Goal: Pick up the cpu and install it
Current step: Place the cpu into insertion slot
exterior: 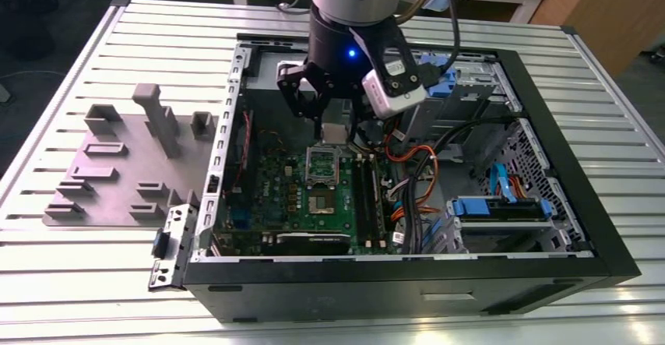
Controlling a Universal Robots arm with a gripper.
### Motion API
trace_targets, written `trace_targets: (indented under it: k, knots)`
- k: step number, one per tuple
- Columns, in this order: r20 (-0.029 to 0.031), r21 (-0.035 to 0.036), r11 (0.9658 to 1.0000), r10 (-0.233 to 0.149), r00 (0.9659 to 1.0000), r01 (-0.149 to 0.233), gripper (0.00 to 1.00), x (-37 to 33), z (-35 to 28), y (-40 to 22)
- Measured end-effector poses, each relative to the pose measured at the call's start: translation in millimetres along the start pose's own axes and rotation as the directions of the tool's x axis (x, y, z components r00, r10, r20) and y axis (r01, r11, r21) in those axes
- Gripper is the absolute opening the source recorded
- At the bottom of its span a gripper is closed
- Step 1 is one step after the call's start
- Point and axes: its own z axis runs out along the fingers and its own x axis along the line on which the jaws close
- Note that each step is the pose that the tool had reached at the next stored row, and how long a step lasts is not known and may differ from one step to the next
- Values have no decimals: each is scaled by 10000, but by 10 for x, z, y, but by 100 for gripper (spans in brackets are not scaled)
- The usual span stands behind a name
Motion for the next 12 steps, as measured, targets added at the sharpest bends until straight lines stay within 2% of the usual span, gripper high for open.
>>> trace_targets:
  k: [12]
  knots:
    - [0, 0, 10000, 0, 10000, 0, 47, 0, 42, 0]
